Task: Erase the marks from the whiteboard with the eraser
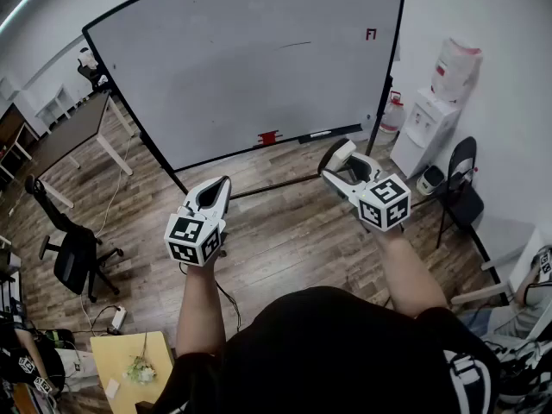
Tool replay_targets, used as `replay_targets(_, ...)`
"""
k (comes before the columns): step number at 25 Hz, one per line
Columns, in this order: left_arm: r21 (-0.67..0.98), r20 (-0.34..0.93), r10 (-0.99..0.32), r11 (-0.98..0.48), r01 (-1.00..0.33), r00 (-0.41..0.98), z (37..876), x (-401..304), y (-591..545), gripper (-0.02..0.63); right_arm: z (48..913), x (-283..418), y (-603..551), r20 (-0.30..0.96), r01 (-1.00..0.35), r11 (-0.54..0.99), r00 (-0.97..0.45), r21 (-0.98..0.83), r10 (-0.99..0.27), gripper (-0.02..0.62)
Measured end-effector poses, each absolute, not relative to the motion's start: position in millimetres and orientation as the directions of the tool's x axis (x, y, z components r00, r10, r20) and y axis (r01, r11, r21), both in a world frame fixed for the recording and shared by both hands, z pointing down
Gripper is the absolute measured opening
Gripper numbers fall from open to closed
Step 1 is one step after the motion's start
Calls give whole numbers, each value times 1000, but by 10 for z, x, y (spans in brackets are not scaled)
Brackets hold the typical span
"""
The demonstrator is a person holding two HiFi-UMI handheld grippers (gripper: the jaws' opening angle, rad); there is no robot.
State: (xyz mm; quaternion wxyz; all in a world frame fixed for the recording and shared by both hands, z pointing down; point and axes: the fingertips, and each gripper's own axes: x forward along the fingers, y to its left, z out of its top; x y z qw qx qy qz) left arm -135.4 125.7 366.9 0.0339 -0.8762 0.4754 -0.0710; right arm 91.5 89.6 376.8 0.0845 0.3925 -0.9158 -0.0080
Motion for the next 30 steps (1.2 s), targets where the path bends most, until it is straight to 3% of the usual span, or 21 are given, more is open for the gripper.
replay_targets(30,-85,140,-829,-555,-827,542,3929,-1916,1176,11,3938,358,745,202,-721,691,-671,50,-714,252)
